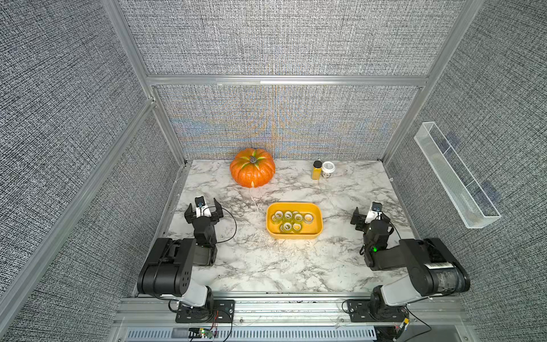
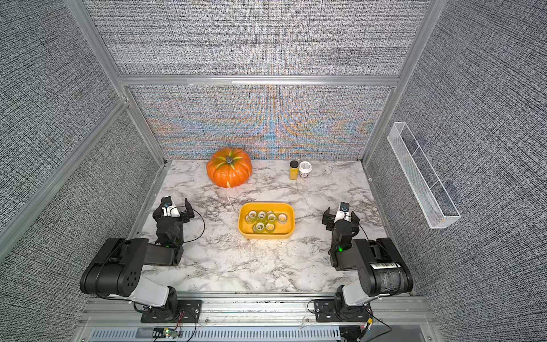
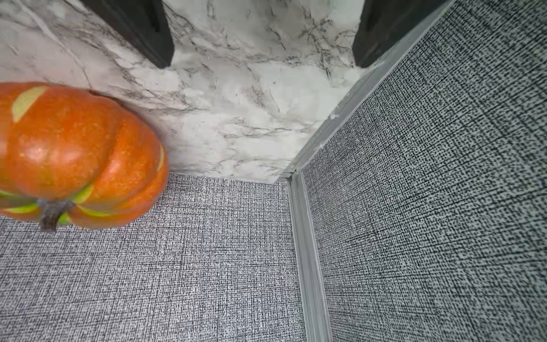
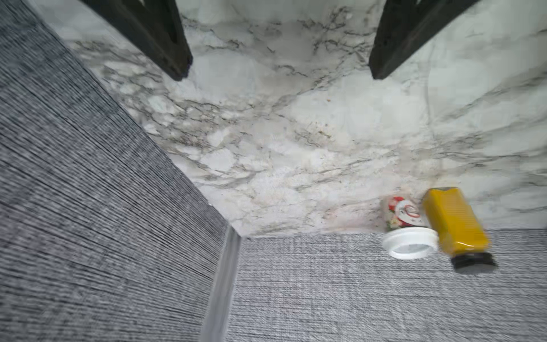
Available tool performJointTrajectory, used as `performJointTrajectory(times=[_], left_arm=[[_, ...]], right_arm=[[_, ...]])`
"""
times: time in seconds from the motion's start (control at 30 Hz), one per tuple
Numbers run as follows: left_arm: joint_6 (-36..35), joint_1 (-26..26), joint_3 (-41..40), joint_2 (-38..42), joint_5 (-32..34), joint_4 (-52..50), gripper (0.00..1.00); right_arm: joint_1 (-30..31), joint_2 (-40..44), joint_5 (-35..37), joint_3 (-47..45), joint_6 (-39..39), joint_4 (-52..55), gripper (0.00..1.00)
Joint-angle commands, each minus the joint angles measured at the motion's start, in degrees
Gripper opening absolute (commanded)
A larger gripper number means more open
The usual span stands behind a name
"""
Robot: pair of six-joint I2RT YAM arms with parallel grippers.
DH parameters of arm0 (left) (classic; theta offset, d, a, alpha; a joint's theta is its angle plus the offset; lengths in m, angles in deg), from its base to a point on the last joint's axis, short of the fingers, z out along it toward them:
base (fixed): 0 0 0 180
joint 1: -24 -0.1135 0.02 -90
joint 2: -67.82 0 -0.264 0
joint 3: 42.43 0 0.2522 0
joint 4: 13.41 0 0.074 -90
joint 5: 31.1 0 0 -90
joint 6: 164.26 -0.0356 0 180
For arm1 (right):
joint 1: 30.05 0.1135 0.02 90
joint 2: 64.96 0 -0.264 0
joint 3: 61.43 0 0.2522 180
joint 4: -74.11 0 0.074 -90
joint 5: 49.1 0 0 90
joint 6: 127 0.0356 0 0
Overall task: Put the transparent tape into the storage box
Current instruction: Reset both arms
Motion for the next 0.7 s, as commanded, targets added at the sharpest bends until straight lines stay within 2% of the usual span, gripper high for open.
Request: performJointTrajectory(times=[0.0, 0.67], left_arm=[[0.85, -0.24, 0.42, -0.05, -3.19, -2.32, 1.00], [1.56, -1.84, 1.29, 0.16, -6.46, -4.44, 1.00]], right_arm=[[-0.17, 0.33, -3.44, 0.68, 1.19, -1.24, 0.99], [-0.35, 0.30, -3.72, 0.46, 1.13, -2.25, 0.99]])
